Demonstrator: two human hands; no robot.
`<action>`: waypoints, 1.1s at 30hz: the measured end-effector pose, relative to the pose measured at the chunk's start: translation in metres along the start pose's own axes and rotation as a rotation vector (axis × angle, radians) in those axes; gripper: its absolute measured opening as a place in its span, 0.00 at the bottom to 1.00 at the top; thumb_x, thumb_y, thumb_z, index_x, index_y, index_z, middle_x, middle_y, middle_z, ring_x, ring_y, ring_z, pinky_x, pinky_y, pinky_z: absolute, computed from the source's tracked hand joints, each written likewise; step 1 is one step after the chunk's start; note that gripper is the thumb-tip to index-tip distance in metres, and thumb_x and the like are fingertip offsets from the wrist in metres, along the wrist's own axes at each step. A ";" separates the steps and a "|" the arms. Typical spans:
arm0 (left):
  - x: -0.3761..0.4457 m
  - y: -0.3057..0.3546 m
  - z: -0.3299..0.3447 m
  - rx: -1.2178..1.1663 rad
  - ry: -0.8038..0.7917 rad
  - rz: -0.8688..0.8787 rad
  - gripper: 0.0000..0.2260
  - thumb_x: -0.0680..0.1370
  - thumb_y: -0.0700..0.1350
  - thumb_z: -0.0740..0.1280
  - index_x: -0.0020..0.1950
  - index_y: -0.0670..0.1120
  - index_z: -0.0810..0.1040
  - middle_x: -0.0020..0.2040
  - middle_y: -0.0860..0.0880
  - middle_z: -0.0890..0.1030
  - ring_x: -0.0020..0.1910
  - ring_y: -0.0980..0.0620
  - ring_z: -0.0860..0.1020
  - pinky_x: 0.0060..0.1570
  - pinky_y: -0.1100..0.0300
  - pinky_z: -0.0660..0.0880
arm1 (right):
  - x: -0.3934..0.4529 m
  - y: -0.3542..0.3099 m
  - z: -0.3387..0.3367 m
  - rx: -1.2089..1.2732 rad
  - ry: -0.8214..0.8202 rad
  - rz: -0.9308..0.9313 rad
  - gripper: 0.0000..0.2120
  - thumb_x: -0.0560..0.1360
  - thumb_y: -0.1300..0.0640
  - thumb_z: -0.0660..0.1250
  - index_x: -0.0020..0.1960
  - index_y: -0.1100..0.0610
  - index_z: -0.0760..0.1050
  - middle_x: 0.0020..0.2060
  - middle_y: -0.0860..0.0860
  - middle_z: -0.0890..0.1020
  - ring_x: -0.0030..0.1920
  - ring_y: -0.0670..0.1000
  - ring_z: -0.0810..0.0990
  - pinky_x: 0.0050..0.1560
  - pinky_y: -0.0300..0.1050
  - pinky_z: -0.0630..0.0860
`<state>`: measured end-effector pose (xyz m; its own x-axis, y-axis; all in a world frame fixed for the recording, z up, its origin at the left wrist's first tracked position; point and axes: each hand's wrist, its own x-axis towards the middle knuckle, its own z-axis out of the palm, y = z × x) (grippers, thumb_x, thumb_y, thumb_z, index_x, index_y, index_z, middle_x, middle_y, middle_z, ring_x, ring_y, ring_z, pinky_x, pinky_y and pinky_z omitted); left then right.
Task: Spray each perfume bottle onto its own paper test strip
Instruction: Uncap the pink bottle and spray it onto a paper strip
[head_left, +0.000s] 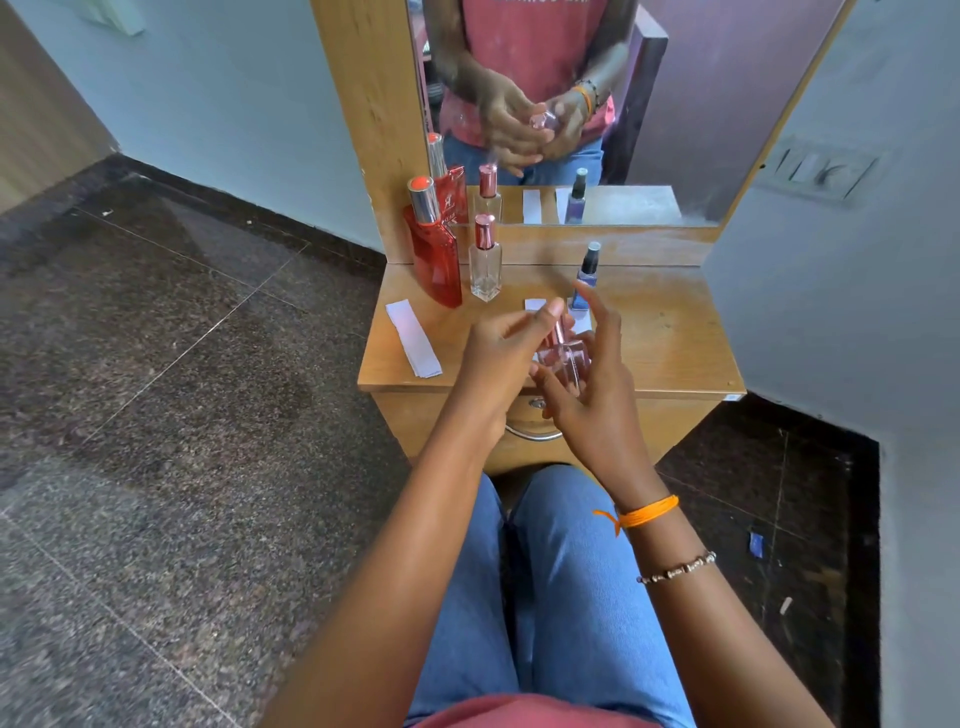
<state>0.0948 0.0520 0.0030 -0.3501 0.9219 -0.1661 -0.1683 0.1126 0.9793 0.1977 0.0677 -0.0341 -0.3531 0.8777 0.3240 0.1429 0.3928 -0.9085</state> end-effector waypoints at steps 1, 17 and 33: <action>-0.001 0.000 0.000 0.015 -0.009 0.000 0.09 0.77 0.47 0.66 0.44 0.43 0.82 0.29 0.54 0.81 0.27 0.60 0.78 0.26 0.71 0.71 | -0.001 0.000 -0.001 -0.013 -0.014 -0.022 0.34 0.74 0.65 0.67 0.72 0.43 0.56 0.40 0.52 0.79 0.36 0.51 0.79 0.40 0.54 0.80; -0.008 -0.013 -0.020 0.090 -0.369 -0.099 0.11 0.78 0.37 0.63 0.60 0.42 0.76 0.51 0.45 0.80 0.48 0.52 0.80 0.55 0.56 0.78 | 0.017 -0.012 -0.011 0.063 0.072 0.030 0.10 0.81 0.51 0.54 0.62 0.45 0.63 0.53 0.45 0.72 0.59 0.56 0.71 0.63 0.54 0.70; -0.002 -0.022 -0.023 0.359 -0.039 0.145 0.11 0.74 0.38 0.67 0.55 0.48 0.78 0.52 0.49 0.81 0.53 0.53 0.77 0.55 0.58 0.73 | 0.038 -0.019 -0.039 0.126 -0.032 0.162 0.23 0.70 0.62 0.73 0.61 0.52 0.70 0.47 0.53 0.81 0.47 0.47 0.79 0.51 0.38 0.77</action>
<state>0.0781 0.0396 -0.0204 -0.3101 0.9504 -0.0248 0.2166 0.0960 0.9715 0.2179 0.1040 0.0056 -0.3645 0.9166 0.1641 0.0842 0.2079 -0.9745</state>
